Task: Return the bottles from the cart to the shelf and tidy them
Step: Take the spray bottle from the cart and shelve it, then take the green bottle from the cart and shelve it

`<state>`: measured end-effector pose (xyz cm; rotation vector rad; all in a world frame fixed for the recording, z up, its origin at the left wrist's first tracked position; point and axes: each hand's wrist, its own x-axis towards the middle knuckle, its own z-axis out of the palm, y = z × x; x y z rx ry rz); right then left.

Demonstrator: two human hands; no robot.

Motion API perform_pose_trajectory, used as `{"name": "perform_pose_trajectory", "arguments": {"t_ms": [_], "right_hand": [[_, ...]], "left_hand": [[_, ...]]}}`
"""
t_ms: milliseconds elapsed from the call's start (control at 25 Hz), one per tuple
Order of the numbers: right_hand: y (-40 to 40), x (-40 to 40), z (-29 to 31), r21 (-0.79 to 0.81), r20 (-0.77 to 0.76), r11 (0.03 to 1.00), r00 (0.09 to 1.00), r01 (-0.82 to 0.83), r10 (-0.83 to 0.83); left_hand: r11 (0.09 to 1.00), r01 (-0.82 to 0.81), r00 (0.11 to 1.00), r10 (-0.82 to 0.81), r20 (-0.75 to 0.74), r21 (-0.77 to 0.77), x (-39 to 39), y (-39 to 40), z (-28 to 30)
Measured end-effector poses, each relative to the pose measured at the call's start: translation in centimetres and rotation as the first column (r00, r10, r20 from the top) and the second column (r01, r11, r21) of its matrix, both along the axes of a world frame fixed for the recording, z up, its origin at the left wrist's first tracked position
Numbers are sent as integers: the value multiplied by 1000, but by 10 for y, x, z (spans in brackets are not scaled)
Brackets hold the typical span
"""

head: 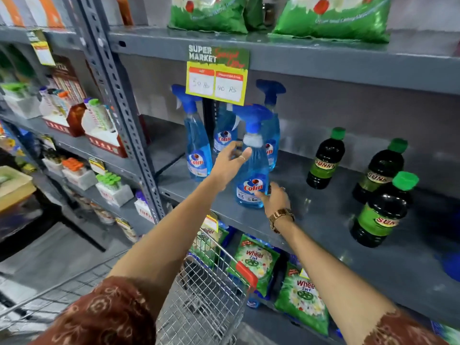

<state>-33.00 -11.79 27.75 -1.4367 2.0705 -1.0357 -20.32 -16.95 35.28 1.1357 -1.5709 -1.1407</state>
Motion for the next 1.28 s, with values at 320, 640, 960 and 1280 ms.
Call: {"name": "perform_pose_trajectory", "arguments": {"t_ms": [320,640,960,1280], "right_hand": [[-22,8,-8,-77,40,995,998,59,-56],[21,19,2,-113,19,993,999,44,-43],[102,65,1,-65,-59,965,967,-252,249],[175,151,-43,103,-68,831,830,-547,554]], "left_hand": [[998,59,996,-58,-62,20,-1,-31,-2],[993,-99,993,103,-62,65,20,7,-19],[949,-291,953,299,-52,122,100,122,-18],[829,-478,875,478,77,291,198,231,-67]]}}
